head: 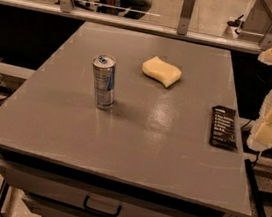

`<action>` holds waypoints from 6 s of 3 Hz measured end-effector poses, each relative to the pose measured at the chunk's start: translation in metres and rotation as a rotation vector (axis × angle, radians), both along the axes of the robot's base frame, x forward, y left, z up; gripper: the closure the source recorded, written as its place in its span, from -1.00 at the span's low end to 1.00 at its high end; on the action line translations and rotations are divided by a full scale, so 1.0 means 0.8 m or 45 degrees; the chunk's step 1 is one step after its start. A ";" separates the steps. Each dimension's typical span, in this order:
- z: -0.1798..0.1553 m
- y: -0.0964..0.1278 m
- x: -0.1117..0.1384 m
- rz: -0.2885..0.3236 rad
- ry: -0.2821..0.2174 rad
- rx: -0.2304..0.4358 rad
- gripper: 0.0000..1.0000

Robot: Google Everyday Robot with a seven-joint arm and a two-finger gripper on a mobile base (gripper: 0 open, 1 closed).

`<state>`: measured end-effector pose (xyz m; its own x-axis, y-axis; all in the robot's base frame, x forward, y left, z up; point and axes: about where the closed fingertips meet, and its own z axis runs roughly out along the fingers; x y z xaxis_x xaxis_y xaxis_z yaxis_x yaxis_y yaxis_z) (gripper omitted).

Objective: Knock redbull can over

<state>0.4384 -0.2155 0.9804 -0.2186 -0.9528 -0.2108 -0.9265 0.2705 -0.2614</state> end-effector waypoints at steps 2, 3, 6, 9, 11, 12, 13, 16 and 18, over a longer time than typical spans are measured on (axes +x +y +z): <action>0.001 0.032 0.015 0.095 -0.021 0.081 -1.00; 0.010 0.102 0.042 0.298 -0.043 0.220 -1.00; 0.020 0.198 0.076 0.489 -0.072 0.459 -1.00; 0.037 0.266 0.184 0.543 -0.280 0.922 -1.00; 0.001 0.290 0.229 0.540 -0.251 1.124 -1.00; -0.006 0.324 0.207 0.653 -0.285 1.339 -1.00; -0.009 0.346 0.185 0.738 -0.311 1.410 -1.00; -0.077 0.355 0.164 0.525 -0.013 1.576 -1.00; -0.102 0.355 0.162 0.555 -0.040 1.545 -1.00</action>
Offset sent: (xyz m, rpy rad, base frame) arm 0.0234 0.0490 -0.0029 0.1332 -0.0121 0.1506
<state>0.5682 0.0685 0.8985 0.0810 -0.1404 -0.9868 -0.9960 0.0272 -0.0856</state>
